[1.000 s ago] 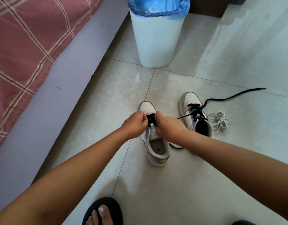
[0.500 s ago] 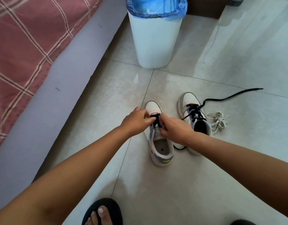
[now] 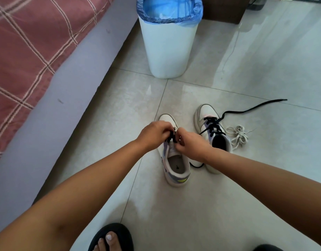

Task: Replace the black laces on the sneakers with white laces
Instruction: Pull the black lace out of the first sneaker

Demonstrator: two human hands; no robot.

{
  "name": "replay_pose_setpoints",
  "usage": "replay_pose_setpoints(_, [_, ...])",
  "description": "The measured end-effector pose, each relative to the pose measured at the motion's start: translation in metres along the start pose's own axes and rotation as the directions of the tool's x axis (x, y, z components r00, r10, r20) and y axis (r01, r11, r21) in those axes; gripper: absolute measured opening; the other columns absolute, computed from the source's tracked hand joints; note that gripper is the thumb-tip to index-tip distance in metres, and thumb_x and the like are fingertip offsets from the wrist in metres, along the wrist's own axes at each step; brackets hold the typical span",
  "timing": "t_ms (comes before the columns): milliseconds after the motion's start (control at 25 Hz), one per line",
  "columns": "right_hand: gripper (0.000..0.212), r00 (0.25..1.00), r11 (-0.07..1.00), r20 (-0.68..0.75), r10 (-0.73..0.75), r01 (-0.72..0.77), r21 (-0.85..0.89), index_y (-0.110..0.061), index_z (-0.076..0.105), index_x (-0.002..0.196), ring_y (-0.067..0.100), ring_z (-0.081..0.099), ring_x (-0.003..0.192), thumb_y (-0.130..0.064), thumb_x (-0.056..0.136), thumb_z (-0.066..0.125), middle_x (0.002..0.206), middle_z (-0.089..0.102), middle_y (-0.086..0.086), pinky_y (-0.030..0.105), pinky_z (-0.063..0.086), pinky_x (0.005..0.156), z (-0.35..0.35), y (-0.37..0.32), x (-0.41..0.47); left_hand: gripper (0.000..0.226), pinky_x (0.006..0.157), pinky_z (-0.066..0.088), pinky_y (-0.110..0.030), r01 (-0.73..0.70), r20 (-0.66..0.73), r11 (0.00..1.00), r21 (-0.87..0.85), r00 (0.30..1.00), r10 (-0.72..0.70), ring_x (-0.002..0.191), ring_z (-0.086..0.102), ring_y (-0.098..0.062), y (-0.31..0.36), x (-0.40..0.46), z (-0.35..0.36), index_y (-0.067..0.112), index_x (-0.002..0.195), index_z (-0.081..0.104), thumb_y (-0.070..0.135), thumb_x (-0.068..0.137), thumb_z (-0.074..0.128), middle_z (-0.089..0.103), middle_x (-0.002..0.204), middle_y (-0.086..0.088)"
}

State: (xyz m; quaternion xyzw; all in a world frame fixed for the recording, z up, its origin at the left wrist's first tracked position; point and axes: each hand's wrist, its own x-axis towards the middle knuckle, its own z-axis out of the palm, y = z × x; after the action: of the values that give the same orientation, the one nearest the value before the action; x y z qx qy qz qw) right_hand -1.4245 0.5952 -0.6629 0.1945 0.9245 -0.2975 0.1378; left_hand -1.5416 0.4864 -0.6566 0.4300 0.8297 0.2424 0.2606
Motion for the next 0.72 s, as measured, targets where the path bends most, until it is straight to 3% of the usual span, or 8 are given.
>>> replay_pose_setpoints(80, [0.025,1.0,1.0,-0.012,0.016,-0.016,0.016,-0.016,0.046,0.113,0.027,0.053,0.077,-0.026,0.09,0.05,0.085,0.057,0.002,0.031,0.037,0.062,-0.002,0.001,0.003,0.025,0.08,0.051,-0.024,0.011,-0.087,0.943,-0.332,0.995,-0.042,0.079,0.061,-0.008,-0.008,-0.006,-0.002,0.014,0.087,0.069,-0.006,0.084,0.054,0.064,0.086,0.0])
replay_pose_setpoints(160, [0.026,1.0,0.999,-0.021,0.002,-0.001,0.036,-0.022,0.049,0.118,0.026,0.056,0.084,-0.027,0.092,0.048,0.09,0.059,0.001,0.032,0.042,0.067,-0.004,-0.001,0.005,0.027,0.08,0.05,-0.02,-0.046,-0.138,0.915,-0.402,0.99,-0.011,0.079,0.06,-0.008,-0.013,-0.017,-0.002,0.014,0.087,0.07,-0.009,0.084,0.055,0.061,0.085,0.003])
replay_pose_setpoints(280, [0.023,0.997,0.997,0.023,-0.069,0.068,0.046,-0.024,0.057,0.113,0.024,0.059,0.089,-0.027,0.092,0.051,0.092,0.063,0.0,0.034,0.046,0.07,-0.005,-0.007,0.011,0.019,0.069,0.047,-0.017,-0.306,-0.294,0.95,-0.06,0.915,0.276,0.077,0.054,-0.007,-0.016,-0.027,0.004,0.019,0.094,0.068,0.007,0.087,0.055,0.054,0.088,0.008])
replay_pose_setpoints(360, [0.021,0.995,0.995,0.029,-0.098,0.097,0.035,-0.019,0.062,0.108,0.025,0.059,0.089,-0.023,0.09,0.053,0.095,0.066,0.006,0.033,0.042,0.067,-0.004,-0.013,0.014,0.016,0.059,0.047,-0.021,-0.376,-0.317,0.922,0.095,0.866,0.386,0.074,0.054,-0.009,-0.017,-0.028,0.004,0.025,0.096,0.06,0.019,0.088,0.048,0.056,0.089,0.006])
replay_pose_setpoints(480, [0.015,0.988,0.973,-0.09,-0.124,0.139,0.182,-0.008,0.066,0.094,0.022,0.053,0.076,-0.011,0.085,0.055,0.078,0.059,0.006,0.034,0.043,0.068,-0.007,-0.019,0.016,0.019,0.06,0.045,-0.022,-0.308,-0.351,0.949,0.065,0.883,0.311,0.075,0.05,-0.007,-0.019,-0.028,0.0,0.014,0.097,0.062,0.023,0.088,0.047,0.06,0.088,-0.001])
replay_pose_setpoints(560, [0.013,0.979,0.955,-0.131,-0.157,0.184,0.232,-0.004,0.065,0.092,0.018,0.049,0.075,-0.006,0.085,0.054,0.078,0.056,0.004,0.029,0.04,0.069,-0.015,-0.025,0.019,0.017,0.066,0.043,-0.015,-0.221,-0.324,0.974,-0.049,0.926,0.194,0.078,0.049,-0.003,-0.024,-0.028,-0.005,0.008,0.101,0.06,0.019,0.088,0.055,0.059,0.092,-0.001])
replay_pose_setpoints(720, [0.009,0.993,0.9,-0.089,-0.082,0.112,0.422,-0.009,0.061,0.092,0.01,0.05,0.069,-0.009,0.091,0.052,0.076,0.057,-0.001,0.016,0.04,0.063,-0.041,-0.041,0.029,0.02,0.074,0.041,-0.004,-0.018,-0.175,0.955,-0.297,0.984,-0.036,0.086,0.056,-0.001,-0.026,-0.029,-0.013,0.01,0.109,0.058,0.003,0.09,0.057,0.06,0.098,0.002])
